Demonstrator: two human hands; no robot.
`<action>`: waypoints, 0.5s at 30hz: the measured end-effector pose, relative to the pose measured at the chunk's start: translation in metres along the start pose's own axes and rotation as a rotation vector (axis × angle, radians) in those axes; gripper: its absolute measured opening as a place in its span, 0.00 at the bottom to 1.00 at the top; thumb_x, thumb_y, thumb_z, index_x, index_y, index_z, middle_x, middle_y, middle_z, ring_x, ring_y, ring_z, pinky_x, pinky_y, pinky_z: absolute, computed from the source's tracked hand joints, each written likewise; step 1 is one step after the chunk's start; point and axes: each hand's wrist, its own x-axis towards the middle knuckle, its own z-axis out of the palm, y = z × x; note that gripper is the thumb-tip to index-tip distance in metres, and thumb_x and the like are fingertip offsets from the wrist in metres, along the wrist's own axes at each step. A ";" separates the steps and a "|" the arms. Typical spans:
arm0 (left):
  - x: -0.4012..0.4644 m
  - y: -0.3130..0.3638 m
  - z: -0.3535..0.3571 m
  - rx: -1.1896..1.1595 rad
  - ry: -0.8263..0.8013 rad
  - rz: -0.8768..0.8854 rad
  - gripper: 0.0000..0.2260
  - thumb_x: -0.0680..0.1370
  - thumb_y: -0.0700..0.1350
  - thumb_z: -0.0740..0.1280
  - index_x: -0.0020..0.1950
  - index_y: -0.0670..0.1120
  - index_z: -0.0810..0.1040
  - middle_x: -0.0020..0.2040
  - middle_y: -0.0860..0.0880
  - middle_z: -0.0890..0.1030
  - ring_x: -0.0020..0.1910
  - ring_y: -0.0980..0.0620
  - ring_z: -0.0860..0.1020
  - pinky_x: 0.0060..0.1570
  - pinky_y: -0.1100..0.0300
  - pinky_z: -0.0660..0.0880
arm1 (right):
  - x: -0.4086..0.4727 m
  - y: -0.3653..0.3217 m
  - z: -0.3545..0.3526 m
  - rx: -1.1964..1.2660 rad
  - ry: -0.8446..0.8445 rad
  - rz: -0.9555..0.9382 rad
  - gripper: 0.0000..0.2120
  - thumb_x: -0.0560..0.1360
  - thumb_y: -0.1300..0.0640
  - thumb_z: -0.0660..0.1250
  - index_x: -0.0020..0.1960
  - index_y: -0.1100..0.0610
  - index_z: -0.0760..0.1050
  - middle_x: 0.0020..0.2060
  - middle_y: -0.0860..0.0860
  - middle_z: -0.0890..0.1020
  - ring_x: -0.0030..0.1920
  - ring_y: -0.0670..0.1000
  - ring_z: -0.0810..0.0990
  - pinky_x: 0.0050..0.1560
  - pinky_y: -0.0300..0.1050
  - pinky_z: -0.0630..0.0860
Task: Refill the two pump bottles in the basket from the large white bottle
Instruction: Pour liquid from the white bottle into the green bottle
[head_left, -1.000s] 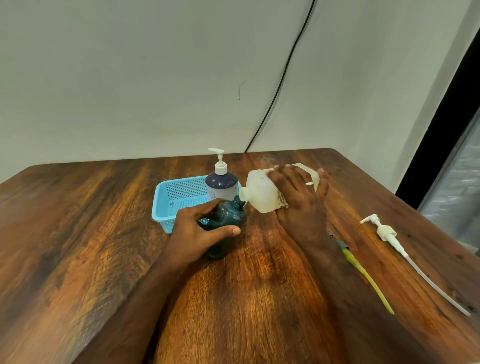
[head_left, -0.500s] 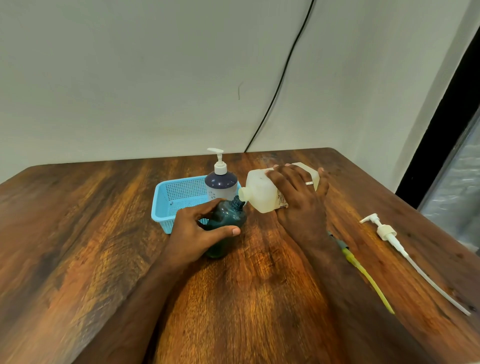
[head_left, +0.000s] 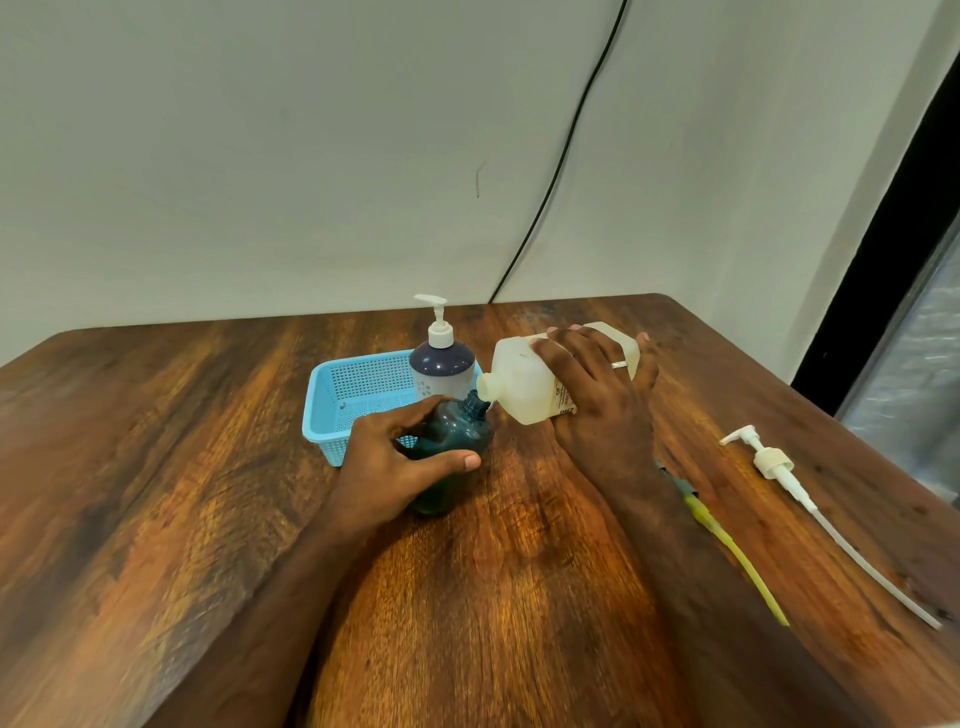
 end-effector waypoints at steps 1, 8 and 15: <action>0.000 -0.001 0.000 -0.001 0.000 0.001 0.30 0.61 0.63 0.81 0.62 0.61 0.80 0.58 0.61 0.83 0.61 0.59 0.79 0.60 0.53 0.79 | 0.000 0.000 0.000 0.004 -0.002 0.001 0.37 0.67 0.54 0.78 0.71 0.45 0.66 0.69 0.50 0.74 0.73 0.56 0.68 0.72 0.72 0.49; 0.000 0.001 0.000 0.004 -0.004 -0.015 0.27 0.62 0.59 0.80 0.59 0.64 0.79 0.56 0.66 0.82 0.59 0.65 0.78 0.58 0.60 0.78 | 0.000 -0.001 -0.001 0.014 0.002 0.003 0.36 0.67 0.53 0.78 0.70 0.45 0.65 0.69 0.51 0.75 0.72 0.57 0.69 0.72 0.72 0.49; 0.000 0.004 0.001 0.010 -0.005 -0.030 0.26 0.62 0.58 0.79 0.58 0.65 0.78 0.52 0.70 0.79 0.54 0.76 0.75 0.51 0.70 0.73 | 0.001 -0.001 -0.002 0.008 0.001 0.007 0.37 0.67 0.54 0.79 0.70 0.45 0.66 0.69 0.51 0.75 0.73 0.57 0.69 0.72 0.71 0.48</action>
